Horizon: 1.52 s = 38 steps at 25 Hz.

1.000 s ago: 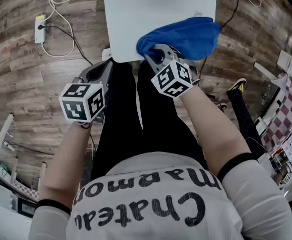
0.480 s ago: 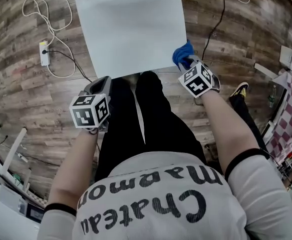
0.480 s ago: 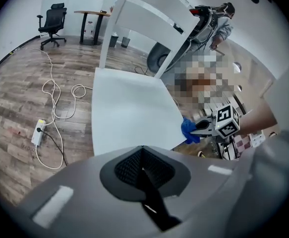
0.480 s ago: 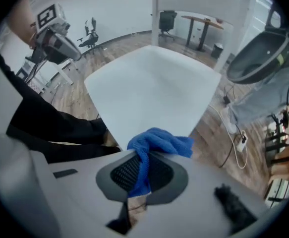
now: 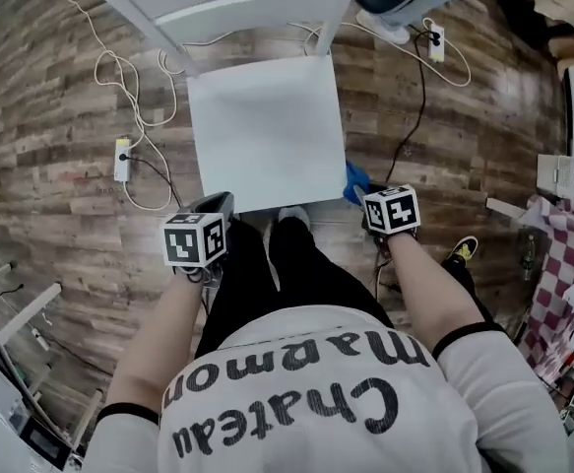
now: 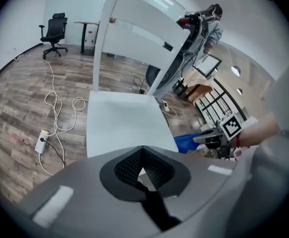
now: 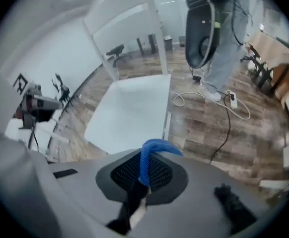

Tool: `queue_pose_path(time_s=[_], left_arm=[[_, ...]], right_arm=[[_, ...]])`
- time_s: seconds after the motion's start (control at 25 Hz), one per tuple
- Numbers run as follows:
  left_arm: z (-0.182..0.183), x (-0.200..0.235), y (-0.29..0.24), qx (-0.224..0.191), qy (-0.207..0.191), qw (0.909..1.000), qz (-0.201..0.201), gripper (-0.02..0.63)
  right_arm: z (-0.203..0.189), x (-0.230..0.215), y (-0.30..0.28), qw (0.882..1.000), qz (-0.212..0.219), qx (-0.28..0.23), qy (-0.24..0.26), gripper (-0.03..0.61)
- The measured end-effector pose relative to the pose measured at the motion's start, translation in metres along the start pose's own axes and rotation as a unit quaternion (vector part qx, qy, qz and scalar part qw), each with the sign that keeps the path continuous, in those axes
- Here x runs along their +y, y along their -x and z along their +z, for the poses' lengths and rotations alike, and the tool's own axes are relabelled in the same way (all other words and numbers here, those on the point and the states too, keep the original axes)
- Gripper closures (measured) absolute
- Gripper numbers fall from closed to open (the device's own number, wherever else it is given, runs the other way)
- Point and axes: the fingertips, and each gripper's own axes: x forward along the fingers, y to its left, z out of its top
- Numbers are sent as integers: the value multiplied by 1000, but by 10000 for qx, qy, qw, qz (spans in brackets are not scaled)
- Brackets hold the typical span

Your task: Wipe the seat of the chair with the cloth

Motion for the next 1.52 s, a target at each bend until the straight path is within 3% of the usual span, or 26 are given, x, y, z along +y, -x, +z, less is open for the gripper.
queue_pose_path(time_s=[0.12, 0.24, 0.4, 0.56, 0.64, 0.76, 0.84, 1.0, 1.16, 1.52], left_arm=[[24, -2, 33, -588, 338, 9976, 143, 607], [36, -18, 60, -931, 711, 9931, 14, 606], [73, -47, 96, -1478, 860, 9843, -427, 606], [143, -65, 180, -2506, 413, 9646, -716, 606], [169, -71, 246, -3190, 142, 9449, -719, 606], [192, -84, 347, -4364, -50, 8940, -1018, 607], [193, -92, 400, -4839, -259, 8677, -1110, 607], [178, -111, 474, -5058, -873, 8488, -1266, 607], [156, -113, 525, -5154, -1264, 8342, -1498, 607], [121, -100, 534, -5071, -1265, 8334, -1799, 607]], right_arm=[[38, 19, 27, 9879, 408, -1068, -1047, 551], [76, 42, 59, 9674, 864, -1814, -1544, 551], [158, 82, 115, 9482, 1404, -2653, -1037, 551], [245, 131, 207, 9045, 2054, -3714, -414, 551], [266, 157, 261, 8831, 2142, -4173, -68, 551], [289, 195, 338, 8443, 2075, -4925, 400, 551], [296, 220, 378, 8244, 2012, -5252, 634, 551], [287, 266, 431, 8108, 1616, -5546, 941, 551], [270, 303, 461, 7880, 1351, -5945, 860, 551], [224, 329, 465, 8001, 838, -5908, 621, 551]])
